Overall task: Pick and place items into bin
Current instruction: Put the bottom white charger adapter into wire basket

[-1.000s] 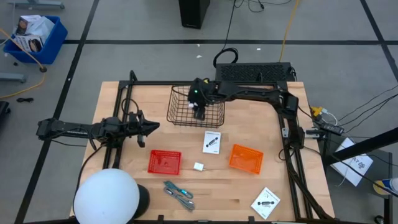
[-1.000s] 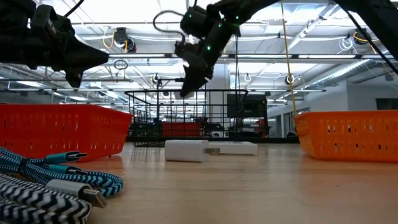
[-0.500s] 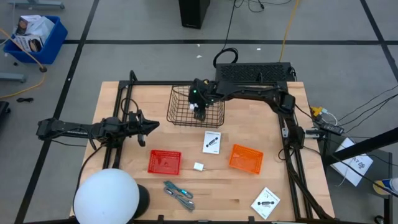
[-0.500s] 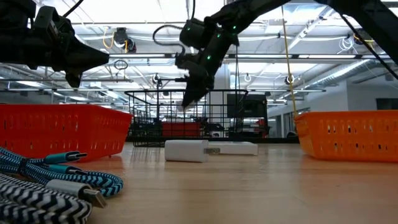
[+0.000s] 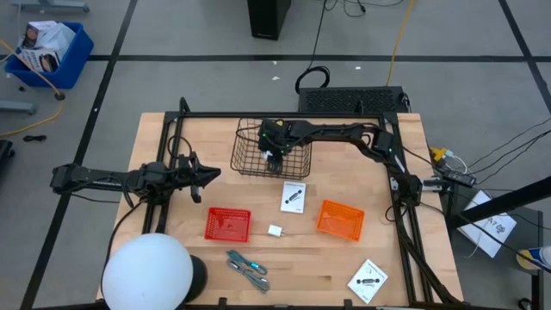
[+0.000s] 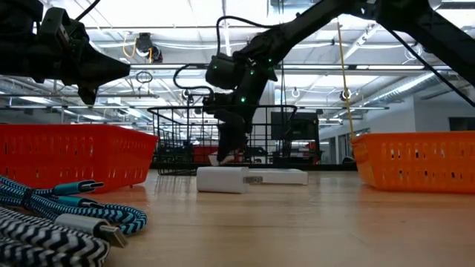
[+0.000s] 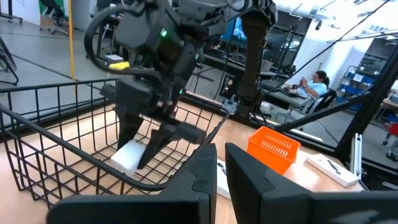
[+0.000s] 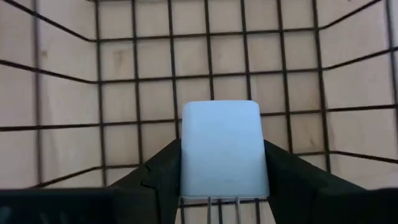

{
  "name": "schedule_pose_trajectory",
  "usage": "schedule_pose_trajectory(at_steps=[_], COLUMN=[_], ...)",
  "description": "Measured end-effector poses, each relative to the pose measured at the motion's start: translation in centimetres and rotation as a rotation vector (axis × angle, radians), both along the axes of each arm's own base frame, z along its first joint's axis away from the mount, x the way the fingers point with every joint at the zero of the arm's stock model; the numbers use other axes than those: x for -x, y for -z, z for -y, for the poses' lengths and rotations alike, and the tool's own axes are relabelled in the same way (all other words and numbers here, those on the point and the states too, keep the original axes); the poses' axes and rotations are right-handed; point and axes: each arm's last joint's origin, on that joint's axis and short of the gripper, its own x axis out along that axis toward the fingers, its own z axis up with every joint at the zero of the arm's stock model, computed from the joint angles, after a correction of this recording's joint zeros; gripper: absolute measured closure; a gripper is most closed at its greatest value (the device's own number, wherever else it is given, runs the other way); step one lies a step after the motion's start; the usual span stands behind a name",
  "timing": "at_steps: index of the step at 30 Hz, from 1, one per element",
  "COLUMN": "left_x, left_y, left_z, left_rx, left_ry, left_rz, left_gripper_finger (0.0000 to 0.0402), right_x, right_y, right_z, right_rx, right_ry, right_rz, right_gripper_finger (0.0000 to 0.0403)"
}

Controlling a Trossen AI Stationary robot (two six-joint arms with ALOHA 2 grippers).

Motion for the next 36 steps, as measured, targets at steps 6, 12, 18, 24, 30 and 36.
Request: schedule_pose_trajectory(at_steps=[6,12,18,24,30,36], left_x=[0.0,0.0,0.0,0.0,0.0,0.0], left_y=[0.0,0.0,0.0,0.1,0.1,0.1], left_z=[0.0,0.0,0.0,0.0,0.0,0.0], left_rx=[0.003,0.018,0.019,0.020,0.020,0.024], left_ry=[0.001,0.002,0.003,0.004,0.004,0.004], left_rz=[0.000,0.003,0.003,-0.002,-0.002,-0.003], left_gripper_finger=[0.0364,0.0364,0.0364,0.0364,0.0364,0.0364], right_x=[0.2,0.6,0.6,0.6,0.6,0.3], right_y=[-0.1,0.4,0.8,0.9,0.9,0.8], right_z=[0.5,1.9,2.1,2.0,1.9,1.6], right_rx=[-0.012,-0.057,-0.084,-0.089,-0.114,-0.122], right_ry=[0.009,0.044,0.050,0.050,0.042,0.022], right_rz=[0.005,0.011,0.013,0.007,0.017,0.036], right_gripper_finger=[0.0226,0.0225,0.0225,0.0203,0.0191,0.0189])
